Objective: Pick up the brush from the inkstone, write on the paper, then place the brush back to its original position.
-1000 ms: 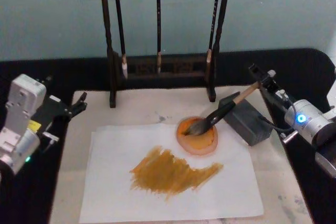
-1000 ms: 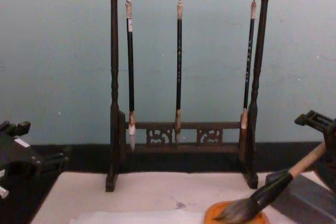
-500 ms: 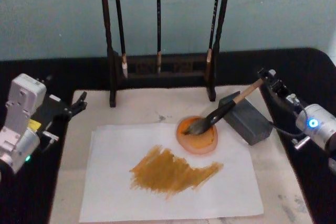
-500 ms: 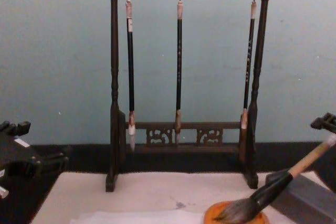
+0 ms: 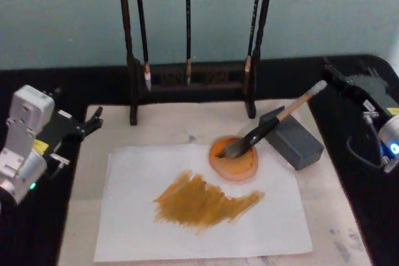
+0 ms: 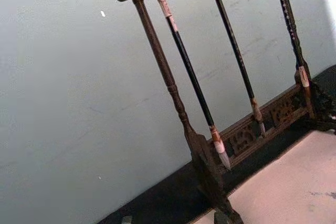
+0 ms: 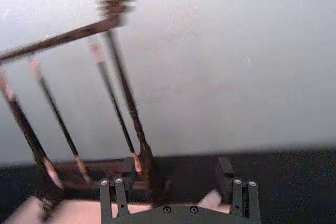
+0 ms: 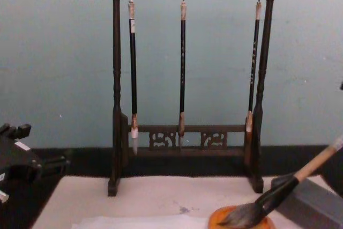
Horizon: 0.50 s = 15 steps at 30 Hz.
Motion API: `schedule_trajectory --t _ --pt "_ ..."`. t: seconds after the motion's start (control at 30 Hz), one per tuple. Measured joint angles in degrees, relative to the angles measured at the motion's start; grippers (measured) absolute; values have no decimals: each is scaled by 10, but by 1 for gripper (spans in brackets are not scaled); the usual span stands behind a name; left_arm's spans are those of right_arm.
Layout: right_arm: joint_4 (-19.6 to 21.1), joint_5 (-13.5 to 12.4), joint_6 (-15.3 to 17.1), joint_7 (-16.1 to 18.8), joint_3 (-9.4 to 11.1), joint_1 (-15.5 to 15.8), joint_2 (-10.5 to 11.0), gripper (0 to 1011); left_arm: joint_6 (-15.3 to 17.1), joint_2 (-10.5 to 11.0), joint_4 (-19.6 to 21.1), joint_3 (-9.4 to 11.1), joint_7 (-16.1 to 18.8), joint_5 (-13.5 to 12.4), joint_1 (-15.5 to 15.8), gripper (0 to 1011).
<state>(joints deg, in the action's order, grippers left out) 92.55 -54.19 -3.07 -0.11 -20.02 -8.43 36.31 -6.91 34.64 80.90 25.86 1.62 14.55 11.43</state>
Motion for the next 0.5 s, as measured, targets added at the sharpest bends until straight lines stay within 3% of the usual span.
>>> schedule_trajectory --t 0.03,0.1,0.13,0.2,0.23,0.37,0.5 --pt "5 67 -22 -11 -16 -2 9 1000 0 0 0 0 0 0 0 1010" --pt "8 119 -35 -21 -30 -5 15 1000 0 0 0 0 0 0 0 1010" --pt "9 166 -44 -33 -43 -7 18 1000 0 0 0 0 0 0 0 1010" --pt "8 209 -50 -44 -58 -8 20 1000 0 0 0 0 0 0 0 1010" --pt "3 244 -54 -53 -70 -8 19 1000 0 0 0 0 0 0 0 1010" --pt "-13 301 -59 -70 -91 -6 11 1000 0 0 0 0 0 0 0 1010" --pt "-35 315 -63 -76 -96 0 -2 1000 0 0 0 0 0 0 0 1010"
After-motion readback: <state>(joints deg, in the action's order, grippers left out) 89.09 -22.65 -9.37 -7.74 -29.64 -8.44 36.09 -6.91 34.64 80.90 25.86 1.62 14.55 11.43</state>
